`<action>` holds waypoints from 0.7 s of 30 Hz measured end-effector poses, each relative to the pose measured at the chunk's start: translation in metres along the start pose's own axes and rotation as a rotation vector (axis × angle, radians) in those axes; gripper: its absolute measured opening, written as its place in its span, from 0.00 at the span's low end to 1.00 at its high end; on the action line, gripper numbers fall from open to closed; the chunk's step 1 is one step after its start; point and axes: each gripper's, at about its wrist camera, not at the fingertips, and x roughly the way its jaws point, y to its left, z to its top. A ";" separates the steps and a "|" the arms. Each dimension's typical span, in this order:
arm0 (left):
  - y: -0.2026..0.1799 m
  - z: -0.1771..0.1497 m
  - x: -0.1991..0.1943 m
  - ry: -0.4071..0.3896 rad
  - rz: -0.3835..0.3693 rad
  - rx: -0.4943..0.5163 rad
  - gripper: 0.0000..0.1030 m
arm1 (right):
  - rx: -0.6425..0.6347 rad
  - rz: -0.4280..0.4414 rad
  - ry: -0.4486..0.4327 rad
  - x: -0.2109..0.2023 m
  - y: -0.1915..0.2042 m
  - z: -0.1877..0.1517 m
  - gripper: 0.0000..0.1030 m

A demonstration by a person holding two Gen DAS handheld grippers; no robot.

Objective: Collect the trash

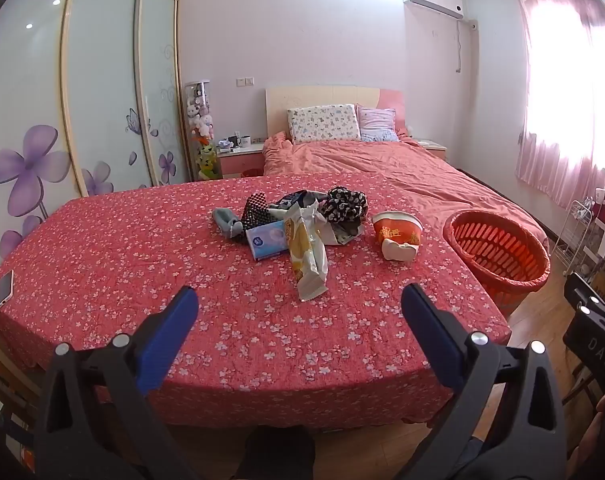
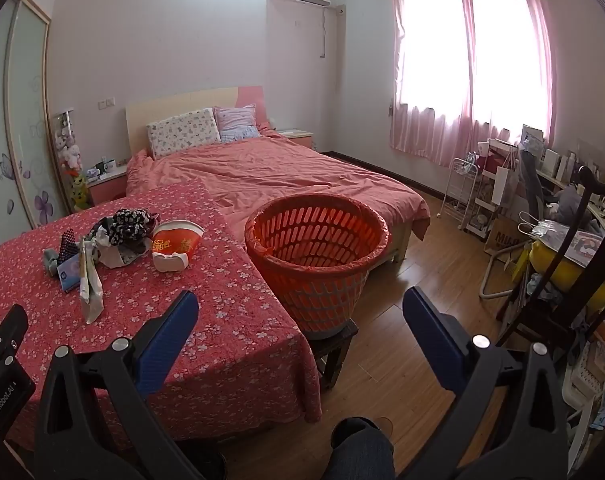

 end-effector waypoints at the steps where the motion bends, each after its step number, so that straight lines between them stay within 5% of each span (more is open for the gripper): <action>1: 0.000 0.000 0.000 0.001 0.000 -0.001 0.96 | 0.000 0.000 0.000 0.000 0.000 0.000 0.98; 21: 0.000 0.000 0.000 0.002 -0.002 -0.003 0.96 | -0.004 -0.001 -0.001 0.000 0.001 0.000 0.98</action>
